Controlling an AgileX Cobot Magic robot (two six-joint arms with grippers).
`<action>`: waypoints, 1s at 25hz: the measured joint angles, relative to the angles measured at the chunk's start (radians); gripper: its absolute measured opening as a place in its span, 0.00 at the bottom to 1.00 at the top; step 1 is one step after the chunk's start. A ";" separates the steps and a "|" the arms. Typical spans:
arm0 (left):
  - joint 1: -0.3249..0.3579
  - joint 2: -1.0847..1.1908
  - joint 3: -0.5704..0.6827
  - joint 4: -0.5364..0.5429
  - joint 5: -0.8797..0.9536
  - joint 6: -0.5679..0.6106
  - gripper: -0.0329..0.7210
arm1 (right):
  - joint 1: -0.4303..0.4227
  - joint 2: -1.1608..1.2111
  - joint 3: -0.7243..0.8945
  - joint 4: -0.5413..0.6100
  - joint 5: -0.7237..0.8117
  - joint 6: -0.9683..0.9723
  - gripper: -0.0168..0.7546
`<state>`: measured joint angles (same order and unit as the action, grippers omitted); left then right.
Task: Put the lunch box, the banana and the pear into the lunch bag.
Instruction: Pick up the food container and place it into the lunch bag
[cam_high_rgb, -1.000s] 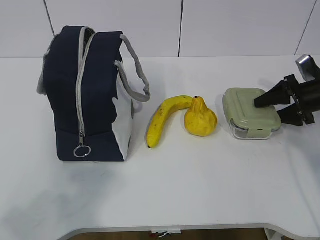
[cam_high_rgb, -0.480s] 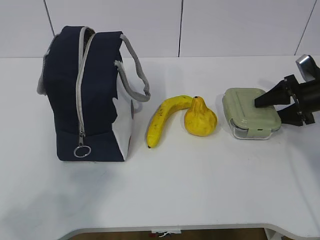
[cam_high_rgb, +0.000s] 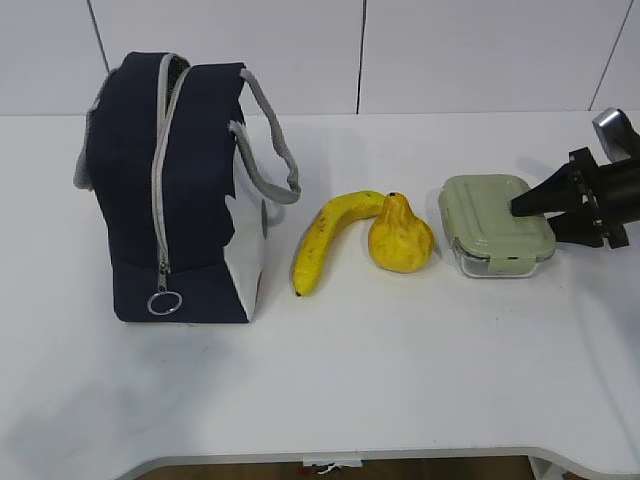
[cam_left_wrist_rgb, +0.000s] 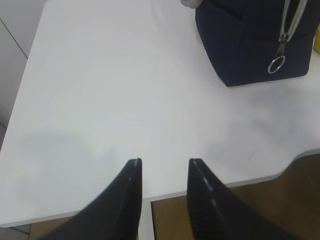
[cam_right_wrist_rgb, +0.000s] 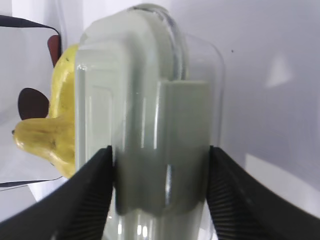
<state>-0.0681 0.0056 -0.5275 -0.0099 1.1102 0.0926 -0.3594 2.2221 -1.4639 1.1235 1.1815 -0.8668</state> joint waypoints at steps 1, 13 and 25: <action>0.000 0.000 0.000 0.000 0.000 0.000 0.36 | 0.000 0.000 0.000 0.001 0.000 0.000 0.60; 0.000 0.000 0.000 0.000 0.000 0.000 0.36 | 0.000 0.000 0.000 0.002 0.002 0.001 0.59; 0.000 0.000 0.000 0.000 0.000 0.000 0.36 | 0.000 0.000 0.000 0.003 0.006 0.027 0.52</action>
<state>-0.0681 0.0056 -0.5275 -0.0099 1.1102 0.0926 -0.3594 2.2221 -1.4639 1.1270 1.1878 -0.8403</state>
